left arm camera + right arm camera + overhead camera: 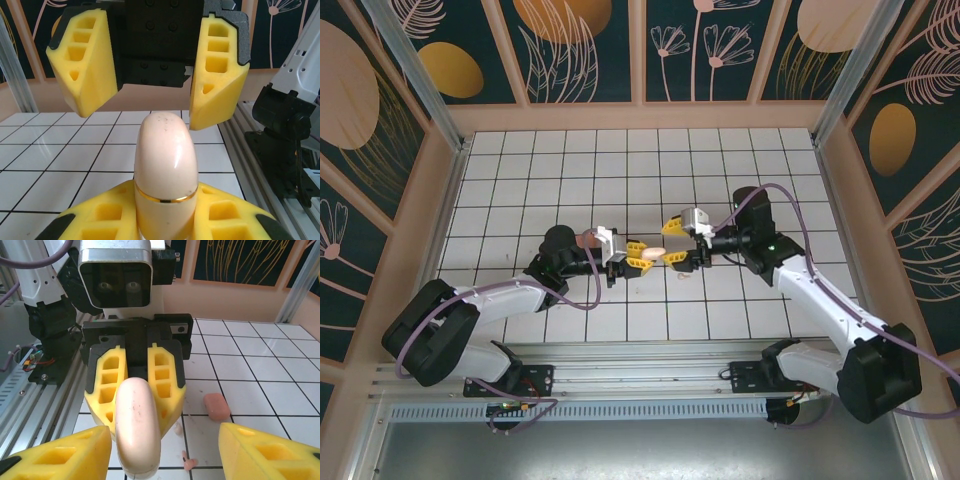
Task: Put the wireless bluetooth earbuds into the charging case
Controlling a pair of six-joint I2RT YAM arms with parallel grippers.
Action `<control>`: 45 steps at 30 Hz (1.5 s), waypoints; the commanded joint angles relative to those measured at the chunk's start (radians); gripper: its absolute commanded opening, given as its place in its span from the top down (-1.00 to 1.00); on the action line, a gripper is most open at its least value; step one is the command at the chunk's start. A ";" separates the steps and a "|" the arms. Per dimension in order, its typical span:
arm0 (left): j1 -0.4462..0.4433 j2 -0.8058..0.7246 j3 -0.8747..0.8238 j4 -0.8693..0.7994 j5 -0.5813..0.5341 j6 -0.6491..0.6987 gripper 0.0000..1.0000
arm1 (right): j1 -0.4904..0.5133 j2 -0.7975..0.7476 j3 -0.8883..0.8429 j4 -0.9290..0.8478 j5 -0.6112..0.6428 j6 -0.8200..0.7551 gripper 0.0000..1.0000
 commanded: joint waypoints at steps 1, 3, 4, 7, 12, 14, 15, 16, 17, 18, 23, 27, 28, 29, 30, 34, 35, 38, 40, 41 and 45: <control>-0.001 0.006 0.010 0.054 0.018 -0.018 0.60 | 0.016 0.025 0.039 0.002 -0.029 0.000 -0.18; -0.002 0.009 0.013 0.053 0.023 -0.020 0.60 | 0.019 0.035 0.045 0.013 -0.016 0.010 -0.18; 0.000 0.009 0.016 0.052 0.025 -0.020 0.60 | 0.020 0.039 0.045 0.020 -0.007 0.018 -0.18; -0.002 0.009 0.020 0.041 0.028 -0.014 0.60 | 0.019 0.051 0.041 0.064 0.054 0.061 -0.17; -0.001 0.006 0.027 0.011 0.032 -0.007 0.60 | 0.012 0.068 0.036 0.141 0.083 0.126 -0.16; -0.001 0.003 0.026 0.000 0.029 0.000 0.60 | 0.012 0.069 0.033 0.170 0.079 0.144 -0.16; -0.001 0.001 0.024 -0.004 0.027 0.004 0.60 | 0.012 0.069 0.030 0.180 0.081 0.149 -0.16; -0.001 0.000 0.023 -0.008 0.025 0.007 0.60 | 0.010 0.070 0.026 0.192 0.084 0.157 -0.16; -0.001 0.000 0.021 -0.011 0.021 0.011 0.60 | 0.007 0.068 0.021 0.205 0.087 0.165 -0.16; 0.000 0.000 0.021 -0.016 0.018 0.015 0.60 | 0.003 0.067 0.016 0.216 0.090 0.173 -0.16; 0.000 -0.001 0.025 -0.036 0.013 0.036 0.60 | -0.007 0.070 0.010 0.235 0.098 0.192 -0.16; -0.001 0.003 0.032 -0.050 0.012 0.045 0.60 | -0.007 0.074 0.007 0.232 0.106 0.194 -0.15; -0.001 0.003 0.032 -0.051 0.012 0.047 0.60 | -0.007 0.075 0.005 0.231 0.106 0.194 -0.15; 0.000 0.004 0.032 -0.052 0.009 0.048 0.60 | -0.006 0.072 0.005 0.232 0.103 0.196 -0.15; -0.001 0.006 0.031 -0.050 0.004 0.047 0.60 | -0.007 0.070 0.004 0.236 0.100 0.198 -0.16; -0.001 0.023 0.017 -0.017 -0.030 0.041 0.61 | -0.009 0.051 -0.004 0.252 0.086 0.228 -0.15; -0.001 0.028 0.008 0.006 -0.042 0.031 0.61 | -0.009 0.045 -0.005 0.254 0.088 0.238 -0.15; -0.002 0.048 -0.015 0.066 -0.078 0.014 0.61 | -0.014 0.019 -0.013 0.276 0.134 0.309 -0.18; 0.000 0.063 -0.017 0.082 -0.084 0.005 0.61 | -0.024 0.001 -0.015 0.269 0.138 0.330 -0.18; 0.000 0.071 -0.016 0.088 -0.083 -0.001 0.61 | -0.026 -0.007 -0.014 0.259 0.140 0.332 -0.18; 0.001 0.101 -0.024 0.140 -0.090 -0.044 0.61 | -0.035 -0.039 -0.009 0.175 0.169 0.314 -0.16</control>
